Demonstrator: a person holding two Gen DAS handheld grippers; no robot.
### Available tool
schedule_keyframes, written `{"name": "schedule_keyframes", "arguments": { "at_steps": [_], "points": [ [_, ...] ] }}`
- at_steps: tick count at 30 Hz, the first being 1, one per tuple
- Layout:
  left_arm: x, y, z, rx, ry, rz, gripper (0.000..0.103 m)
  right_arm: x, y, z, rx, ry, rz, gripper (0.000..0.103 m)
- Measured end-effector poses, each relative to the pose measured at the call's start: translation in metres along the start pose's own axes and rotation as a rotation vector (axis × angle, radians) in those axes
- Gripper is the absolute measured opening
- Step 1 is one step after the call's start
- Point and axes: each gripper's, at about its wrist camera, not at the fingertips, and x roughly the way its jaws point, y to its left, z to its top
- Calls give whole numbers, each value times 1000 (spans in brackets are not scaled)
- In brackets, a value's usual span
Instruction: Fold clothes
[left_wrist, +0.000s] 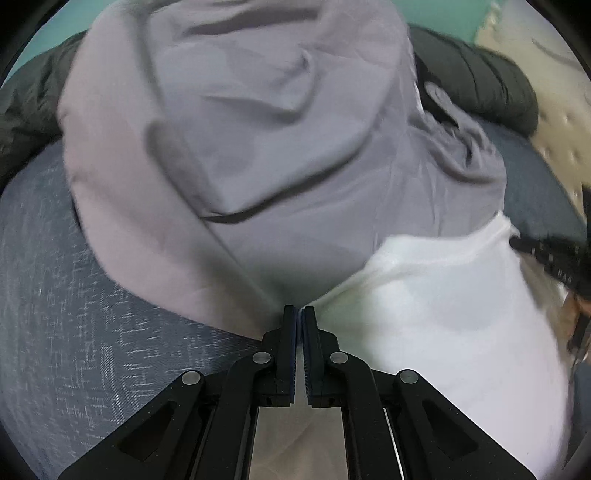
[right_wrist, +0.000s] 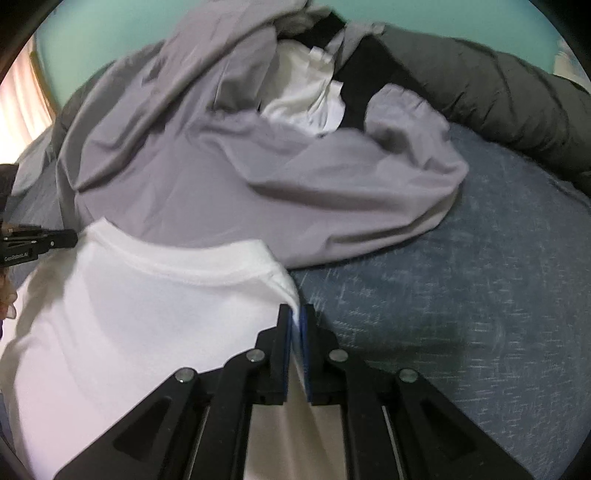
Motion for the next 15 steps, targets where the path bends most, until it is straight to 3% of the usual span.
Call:
{"name": "schedule_keyframes", "arguments": {
  "at_steps": [4,7,10,15],
  "points": [
    [-31,22,-8,-80,-36,-26,7,-38,-11,-3,73,-97,1,46],
    [-58,39,-19,-126,-56,-38,11,-69,-15,-15,137,-143,42,46],
    [-90,59,-54,-150,-43,-54,19,-101,-6,-44,174,-169,99,46],
    [-123,75,-122,-180,9,-40,21,-140,14,-107,231,-139,173,47]
  ]
}}
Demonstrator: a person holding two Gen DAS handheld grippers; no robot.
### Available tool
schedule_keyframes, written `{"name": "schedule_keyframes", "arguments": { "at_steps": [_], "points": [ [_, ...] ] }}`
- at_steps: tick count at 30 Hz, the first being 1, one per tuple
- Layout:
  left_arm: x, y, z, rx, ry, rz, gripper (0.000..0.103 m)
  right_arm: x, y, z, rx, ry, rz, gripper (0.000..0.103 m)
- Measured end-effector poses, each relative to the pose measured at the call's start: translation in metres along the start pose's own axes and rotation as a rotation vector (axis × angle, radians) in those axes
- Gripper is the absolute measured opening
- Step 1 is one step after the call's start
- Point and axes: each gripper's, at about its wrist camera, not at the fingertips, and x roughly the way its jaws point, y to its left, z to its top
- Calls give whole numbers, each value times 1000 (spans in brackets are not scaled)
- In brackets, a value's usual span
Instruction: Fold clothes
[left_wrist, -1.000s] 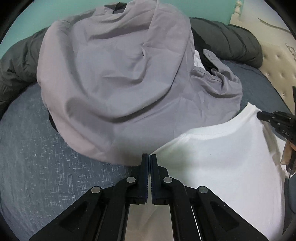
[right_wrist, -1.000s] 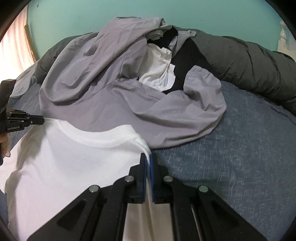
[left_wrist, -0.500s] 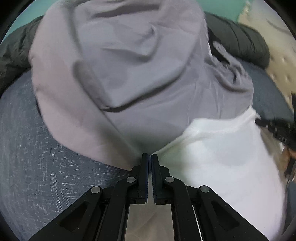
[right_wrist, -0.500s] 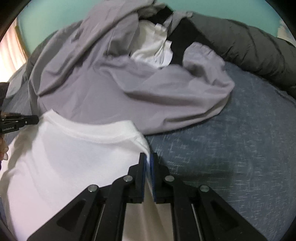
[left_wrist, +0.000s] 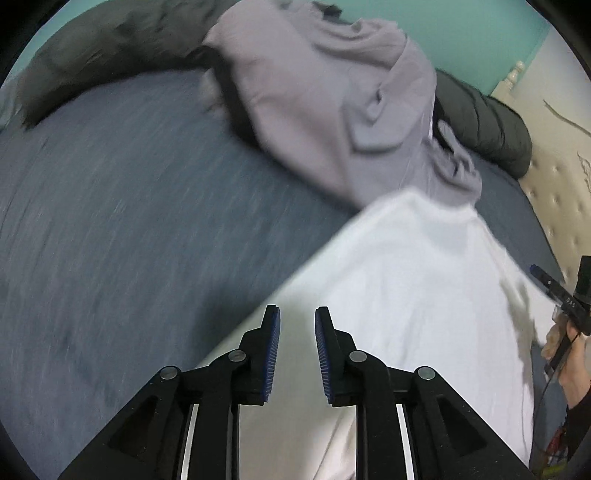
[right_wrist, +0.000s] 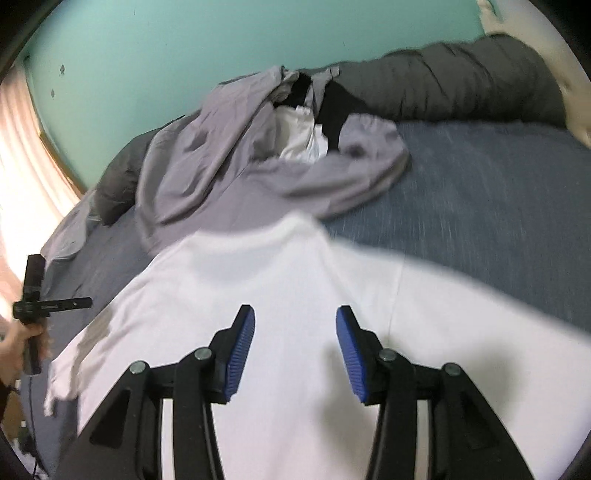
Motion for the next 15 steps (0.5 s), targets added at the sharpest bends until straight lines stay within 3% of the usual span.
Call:
{"name": "schedule_keyframes", "arguments": {
  "at_steps": [3,7,15],
  "points": [
    [-19,19,-41,-42,9,-5,22,-27,8,-38,21,17,25,47],
    [-52,48,-91,-101,3,7,32,-59,20,-86,47,30,46,49],
    [-109,94,-169,-175,2,27,42,-89,43,-151,77,81,78,50]
  ]
}}
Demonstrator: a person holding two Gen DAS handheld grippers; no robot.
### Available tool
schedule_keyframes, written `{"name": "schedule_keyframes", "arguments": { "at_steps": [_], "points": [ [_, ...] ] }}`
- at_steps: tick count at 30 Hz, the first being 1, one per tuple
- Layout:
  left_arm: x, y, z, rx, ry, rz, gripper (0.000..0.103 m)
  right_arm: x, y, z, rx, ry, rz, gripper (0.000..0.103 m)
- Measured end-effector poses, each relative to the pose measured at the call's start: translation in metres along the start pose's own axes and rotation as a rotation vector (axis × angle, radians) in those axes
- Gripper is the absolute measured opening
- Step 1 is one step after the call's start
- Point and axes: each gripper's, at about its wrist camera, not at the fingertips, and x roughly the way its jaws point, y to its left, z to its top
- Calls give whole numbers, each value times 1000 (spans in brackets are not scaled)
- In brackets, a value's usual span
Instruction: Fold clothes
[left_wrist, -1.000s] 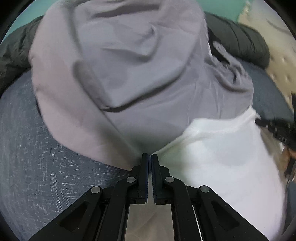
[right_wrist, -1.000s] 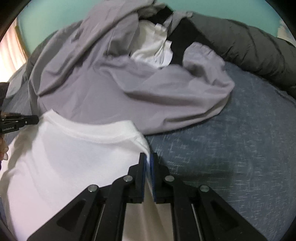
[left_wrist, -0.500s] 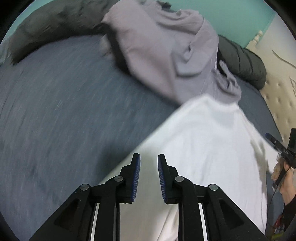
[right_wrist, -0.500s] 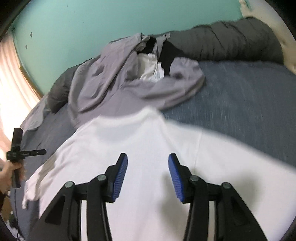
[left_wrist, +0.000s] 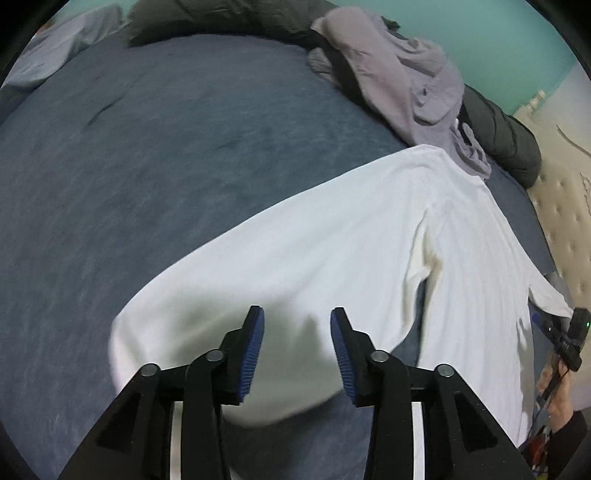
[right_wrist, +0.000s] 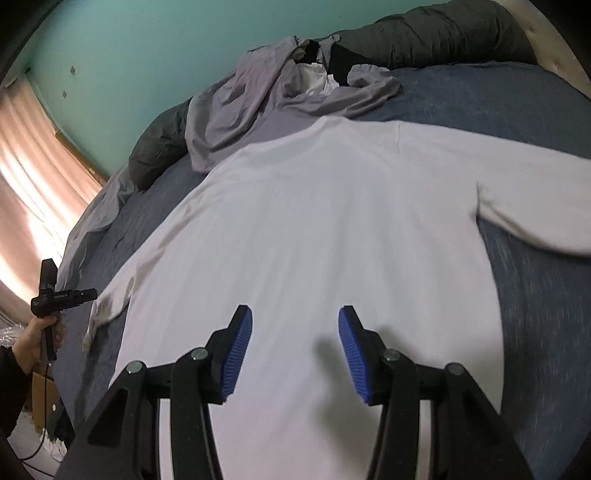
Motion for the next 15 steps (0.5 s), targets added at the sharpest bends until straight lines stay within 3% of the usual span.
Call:
{"name": "schedule_keyframes", "arguments": {
  "at_steps": [5,11,13,15],
  "points": [
    [-27,40,-32,-103,-28,19,43,-9,14,-14,1,-3,9,50],
    [-45,60,-57,-138,-50,74,45,-20,26,-25,2,-6,9,50],
    [-44,63,-64,-149,-38,54,45,-23,30,-28,3,-7,8,50],
    [-41,64,-71,-146,-21,80,45,-26,34,-31,4,-10,5,50]
  ]
}}
